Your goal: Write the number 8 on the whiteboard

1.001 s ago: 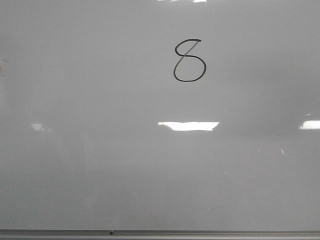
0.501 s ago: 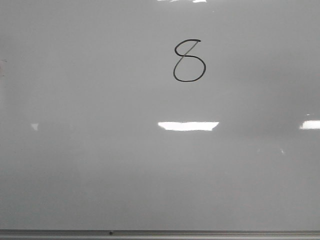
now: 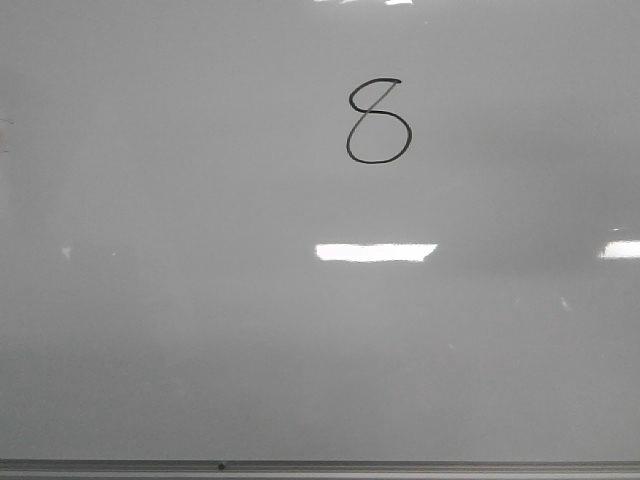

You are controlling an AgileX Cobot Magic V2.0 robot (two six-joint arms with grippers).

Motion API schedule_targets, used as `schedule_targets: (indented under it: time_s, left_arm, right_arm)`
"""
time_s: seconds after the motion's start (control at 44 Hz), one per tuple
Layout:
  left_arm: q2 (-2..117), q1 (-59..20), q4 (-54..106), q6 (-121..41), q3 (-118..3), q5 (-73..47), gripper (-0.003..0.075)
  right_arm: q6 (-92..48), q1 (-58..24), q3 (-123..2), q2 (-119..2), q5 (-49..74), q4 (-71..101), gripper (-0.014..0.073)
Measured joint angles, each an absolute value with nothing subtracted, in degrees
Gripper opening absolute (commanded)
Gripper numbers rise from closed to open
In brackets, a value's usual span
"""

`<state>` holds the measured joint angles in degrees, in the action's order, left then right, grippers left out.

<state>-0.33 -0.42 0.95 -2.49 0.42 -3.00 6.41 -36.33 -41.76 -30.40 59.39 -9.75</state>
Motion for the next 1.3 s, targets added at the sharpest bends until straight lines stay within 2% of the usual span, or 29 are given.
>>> schedule_targets:
  time_s: [1.001, 1.16, 1.297]
  left_arm:
    - [-0.3, -0.4, 0.8, -1.8, 0.4, -3.0, -0.0019]
    - [-0.3, -0.4, 0.8, -1.8, 0.4, -3.0, -0.0019]
    - [-0.3, -0.4, 0.8, -1.8, 0.4, -3.0, -0.0019]
  right_arm:
    - [6.4, -36.1, -41.8, -29.9, 59.4, -9.7, -0.0118]
    - [6.4, -32.2, -41.4, -27.1, 59.2, -9.7, -0.0115]
    - [6.4, -26.2, -39.2, -21.9, 53.8, -7.7, -0.0115]
